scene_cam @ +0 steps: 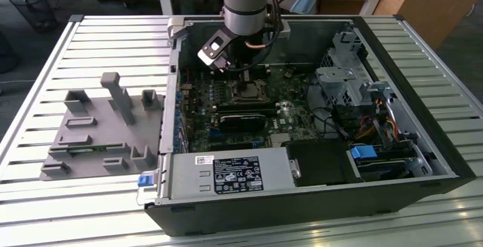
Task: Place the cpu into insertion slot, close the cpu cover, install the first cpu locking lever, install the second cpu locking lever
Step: 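Close the cpu cover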
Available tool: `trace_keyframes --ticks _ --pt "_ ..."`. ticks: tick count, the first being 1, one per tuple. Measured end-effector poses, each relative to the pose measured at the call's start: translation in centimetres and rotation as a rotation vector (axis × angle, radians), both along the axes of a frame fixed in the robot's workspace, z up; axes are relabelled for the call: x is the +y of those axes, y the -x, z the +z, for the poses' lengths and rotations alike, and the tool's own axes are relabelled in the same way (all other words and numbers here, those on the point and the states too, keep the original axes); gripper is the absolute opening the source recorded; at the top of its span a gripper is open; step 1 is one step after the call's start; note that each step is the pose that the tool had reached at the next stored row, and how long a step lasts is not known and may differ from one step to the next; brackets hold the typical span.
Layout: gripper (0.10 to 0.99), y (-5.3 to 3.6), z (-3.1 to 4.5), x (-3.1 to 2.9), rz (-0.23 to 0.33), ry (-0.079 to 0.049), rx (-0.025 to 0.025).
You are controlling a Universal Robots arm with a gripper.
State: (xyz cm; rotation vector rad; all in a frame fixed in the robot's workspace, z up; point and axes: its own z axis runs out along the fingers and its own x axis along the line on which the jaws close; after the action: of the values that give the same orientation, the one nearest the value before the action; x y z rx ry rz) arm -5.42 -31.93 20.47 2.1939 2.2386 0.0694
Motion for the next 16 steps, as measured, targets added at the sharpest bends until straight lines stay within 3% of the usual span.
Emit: trace_keyframes --ticks 7,16 --pt "0.122 -0.01 -0.25 -0.14 0.000 0.000 -0.0001" --pt "0.122 -0.74 -0.51 -0.13 0.000 0.000 -0.0002"
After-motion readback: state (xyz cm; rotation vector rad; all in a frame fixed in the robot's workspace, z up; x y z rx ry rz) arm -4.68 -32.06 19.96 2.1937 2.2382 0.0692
